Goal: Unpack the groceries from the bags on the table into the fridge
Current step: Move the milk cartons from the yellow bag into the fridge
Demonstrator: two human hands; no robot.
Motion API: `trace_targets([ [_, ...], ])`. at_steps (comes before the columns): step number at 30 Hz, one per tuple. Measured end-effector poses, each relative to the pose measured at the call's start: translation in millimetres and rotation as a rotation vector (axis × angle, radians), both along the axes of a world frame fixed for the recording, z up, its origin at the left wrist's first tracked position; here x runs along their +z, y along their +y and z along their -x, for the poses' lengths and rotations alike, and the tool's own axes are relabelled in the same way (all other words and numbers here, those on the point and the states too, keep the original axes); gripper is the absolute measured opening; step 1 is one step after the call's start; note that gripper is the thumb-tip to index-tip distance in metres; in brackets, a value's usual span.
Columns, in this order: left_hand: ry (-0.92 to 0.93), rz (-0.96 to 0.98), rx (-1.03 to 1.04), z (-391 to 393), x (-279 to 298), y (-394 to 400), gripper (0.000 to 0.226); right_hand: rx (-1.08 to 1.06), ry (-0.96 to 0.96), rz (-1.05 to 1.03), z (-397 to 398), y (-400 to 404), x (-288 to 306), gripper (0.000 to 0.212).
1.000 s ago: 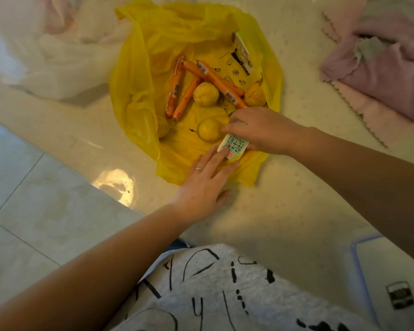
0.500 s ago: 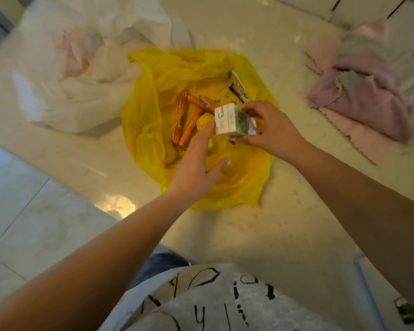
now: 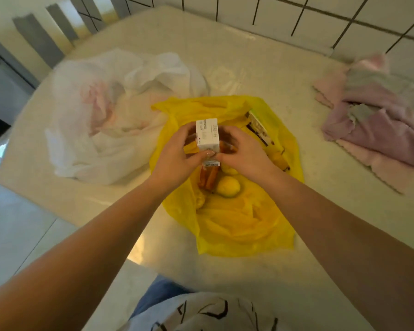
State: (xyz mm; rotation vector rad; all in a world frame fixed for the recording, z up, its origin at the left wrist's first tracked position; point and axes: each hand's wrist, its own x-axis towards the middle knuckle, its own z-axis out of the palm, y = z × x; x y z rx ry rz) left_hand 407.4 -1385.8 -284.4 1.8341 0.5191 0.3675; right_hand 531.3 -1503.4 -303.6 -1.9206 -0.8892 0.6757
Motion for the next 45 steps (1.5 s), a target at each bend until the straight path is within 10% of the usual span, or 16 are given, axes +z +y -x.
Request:
trace_targets([
  [5,0.014,-0.002,-0.046,-24.0,-11.8,19.8,0.055,-0.09,0.037,0.095,-23.2,-0.8,-3.7,0.076],
  [22,-0.047,-0.3,-0.371,-157.0,-30.1,33.8,0.061,0.113,-0.726,0.751,-133.3,-35.1,-43.3,0.072],
  [34,-0.037,-0.221,-0.265,-164.7,-42.5,38.8,0.063,0.067,-0.516,0.713,-156.0,-39.0,-51.7,0.095],
  [45,-0.014,-0.208,-0.26,-141.2,-40.5,23.5,0.062,-0.266,-0.54,0.635,-126.1,-36.2,-35.8,0.059],
])
